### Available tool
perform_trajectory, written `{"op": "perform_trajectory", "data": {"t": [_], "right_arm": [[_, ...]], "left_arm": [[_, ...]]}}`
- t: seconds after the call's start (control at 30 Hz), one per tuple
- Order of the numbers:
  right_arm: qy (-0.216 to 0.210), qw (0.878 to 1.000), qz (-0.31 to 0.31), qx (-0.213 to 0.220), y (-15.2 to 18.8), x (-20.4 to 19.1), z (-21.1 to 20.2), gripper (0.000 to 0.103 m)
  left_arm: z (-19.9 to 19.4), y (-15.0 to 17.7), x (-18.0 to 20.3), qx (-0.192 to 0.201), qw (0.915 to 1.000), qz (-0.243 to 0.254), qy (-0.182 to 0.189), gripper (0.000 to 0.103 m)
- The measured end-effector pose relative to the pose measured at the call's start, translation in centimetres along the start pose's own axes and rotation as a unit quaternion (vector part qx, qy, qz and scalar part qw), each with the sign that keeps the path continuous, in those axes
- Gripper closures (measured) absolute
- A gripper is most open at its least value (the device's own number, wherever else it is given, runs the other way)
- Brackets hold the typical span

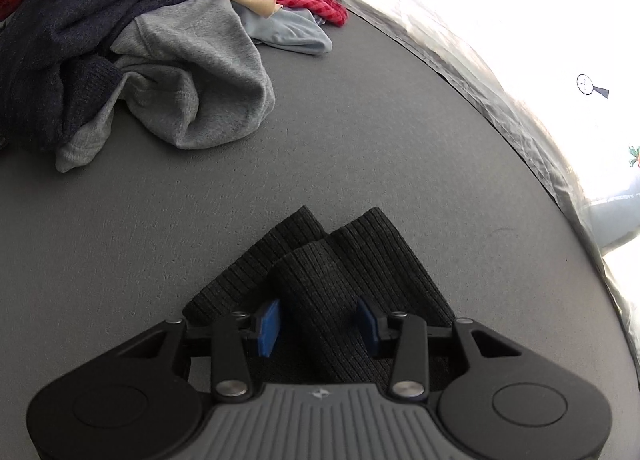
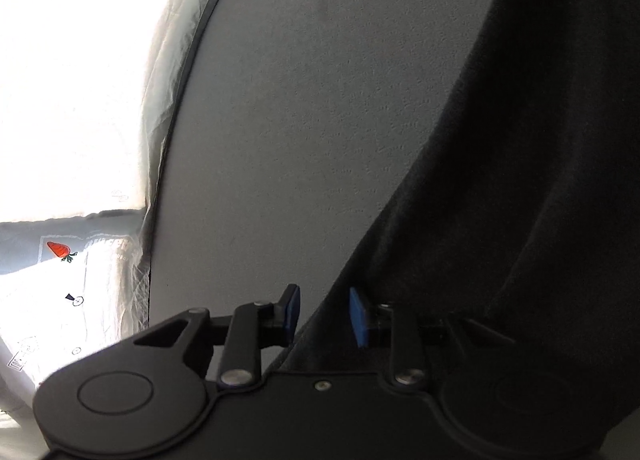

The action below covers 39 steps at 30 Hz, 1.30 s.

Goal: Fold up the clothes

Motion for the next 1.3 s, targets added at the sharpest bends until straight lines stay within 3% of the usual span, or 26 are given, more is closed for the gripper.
{"op": "perform_trajectory", "data": {"t": [0.07, 0.13, 0.17, 0.3, 0.43, 0.57, 0.7, 0.77, 0.83, 0.97, 1.1, 1.23, 1.27, 1.3], "right_arm": [[0.005, 1.000, 0.025, -0.010, -0.2, 0.1, 0.6, 0.097], [0.003, 1.000, 0.026, -0.008, -0.1, 0.3, 0.7, 0.101], [0.002, 1.000, 0.022, -0.005, 0.0, 0.3, 0.6, 0.101], [0.003, 1.000, -0.008, 0.008, 0.6, 0.0, 0.4, 0.102], [0.001, 0.999, -0.034, 0.015, 1.2, -0.1, 0.1, 0.101], [-0.018, 0.998, -0.060, 0.024, 1.9, -0.1, -0.5, 0.099], [-0.007, 0.994, -0.102, 0.035, 3.0, -0.4, -1.3, 0.086], [0.002, 0.991, -0.126, 0.053, 3.5, -0.6, -2.2, 0.078], [0.010, 0.986, -0.150, 0.070, 4.0, -0.8, -3.1, 0.071], [0.017, 0.979, -0.180, 0.094, 4.7, -0.8, -4.4, 0.069], [0.023, 0.977, -0.181, 0.107, 4.5, -0.5, -5.3, 0.068], [0.042, 0.975, -0.184, 0.121, 3.5, 0.0, -6.7, 0.068], [0.045, 0.974, -0.183, 0.124, 3.4, 0.2, -6.9, 0.068], [0.047, 0.974, -0.182, 0.126, 3.3, 0.4, -7.2, 0.068]], "left_arm": [[0.0, 0.2, 0.2, 0.004, 0.9999, 0.010, -0.006, 0.063], [-0.1, 0.4, 0.2, 0.009, 0.9997, 0.014, -0.020, 0.077], [-0.1, 0.4, 0.2, 0.012, 0.9994, 0.016, -0.027, 0.092], [-1.5, 0.2, -0.6, 0.041, 0.9990, -0.017, -0.005, 0.098], [-5.4, -0.4, 1.2, 0.090, 0.9954, 0.030, 0.014, 0.099], [-6.4, 0.1, 1.5, 0.104, 0.9897, 0.097, -0.015, 0.098], [-4.0, 1.4, -2.3, 0.036, 0.9971, 0.051, -0.044, 0.092], [-4.2, 1.5, -3.4, 0.031, 0.9986, 0.032, -0.030, 0.089], [-4.8, 1.1, -3.4, 0.043, 0.9983, 0.036, -0.017, 0.077], [-5.3, -0.2, -1.8, 0.064, 0.9934, 0.095, 0.002, 0.054], [-3.1, -1.2, 0.5, 0.044, 0.9797, 0.195, 0.009, 0.052], [-0.6, -1.2, 1.7, 0.020, 0.9673, 0.253, 0.007, 0.053], [-0.3, -1.1, 1.9, 0.019, 0.9643, 0.264, 0.002, 0.056], [0.0, -1.0, 2.0, 0.019, 0.9614, 0.274, -0.004, 0.086]]}}
Point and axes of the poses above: each gripper's, at about its wrist camera, not at the fingertips, and z roughly the way its jaws point, x to its right, y to its underside, the point moved 2 cm from there along z, roughly the way its jaws point, and after that the axes turned 12 degrees about y, right-handed, at the moved point
